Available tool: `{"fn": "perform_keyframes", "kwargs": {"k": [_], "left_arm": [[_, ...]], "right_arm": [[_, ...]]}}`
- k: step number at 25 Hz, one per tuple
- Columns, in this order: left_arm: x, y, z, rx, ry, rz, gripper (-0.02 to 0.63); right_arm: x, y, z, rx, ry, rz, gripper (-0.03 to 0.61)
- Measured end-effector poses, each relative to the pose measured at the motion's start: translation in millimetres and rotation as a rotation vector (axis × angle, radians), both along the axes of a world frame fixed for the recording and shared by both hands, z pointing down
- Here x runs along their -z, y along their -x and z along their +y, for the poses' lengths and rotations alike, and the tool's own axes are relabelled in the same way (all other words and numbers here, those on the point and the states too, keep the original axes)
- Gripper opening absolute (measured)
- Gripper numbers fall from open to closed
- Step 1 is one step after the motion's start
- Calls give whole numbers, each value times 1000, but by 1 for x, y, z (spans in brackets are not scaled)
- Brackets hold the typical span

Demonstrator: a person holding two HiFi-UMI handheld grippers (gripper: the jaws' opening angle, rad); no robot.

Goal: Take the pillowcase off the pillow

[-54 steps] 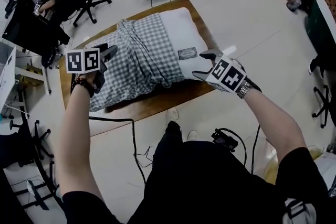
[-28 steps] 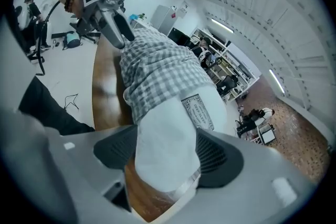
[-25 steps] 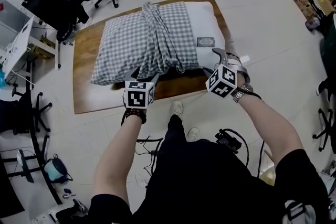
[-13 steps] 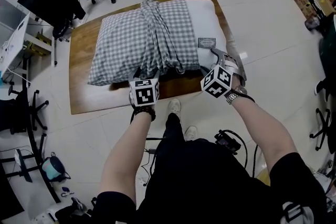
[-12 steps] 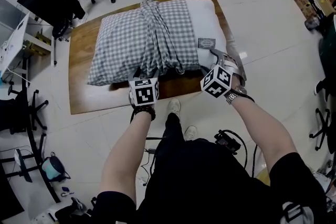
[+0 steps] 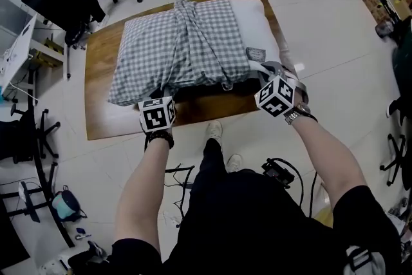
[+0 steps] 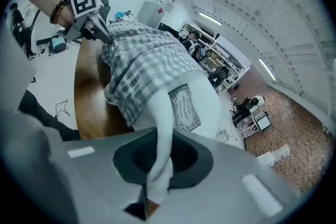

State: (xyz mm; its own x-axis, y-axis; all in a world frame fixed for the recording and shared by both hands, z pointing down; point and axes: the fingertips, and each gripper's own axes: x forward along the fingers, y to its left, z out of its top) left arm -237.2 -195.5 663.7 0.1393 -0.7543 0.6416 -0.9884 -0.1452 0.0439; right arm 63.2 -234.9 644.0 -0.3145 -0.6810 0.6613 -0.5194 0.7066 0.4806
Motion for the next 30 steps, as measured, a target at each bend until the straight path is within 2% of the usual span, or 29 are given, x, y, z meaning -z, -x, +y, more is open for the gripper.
{"fn": "perform_keyframes", "kwargs": {"k": [6,17,24,26,30], "left_arm": [[11,35,10,86,4,24,14],[30,87,18,189,-16,67,15],[27,102,29,217,11,50,17],[22,94,34,186,20,34,20],[27,81,46,111,29,31,93]], "right_arm": [[9,-23,0,-20,-7,-7,20],[25,-50,2,-46,-18,11,15],[21,-47,21,-69,62,-55,18],[18,-40,30,-55,84,-76,37],[19,-32,47,-18,131,-121,160]]}}
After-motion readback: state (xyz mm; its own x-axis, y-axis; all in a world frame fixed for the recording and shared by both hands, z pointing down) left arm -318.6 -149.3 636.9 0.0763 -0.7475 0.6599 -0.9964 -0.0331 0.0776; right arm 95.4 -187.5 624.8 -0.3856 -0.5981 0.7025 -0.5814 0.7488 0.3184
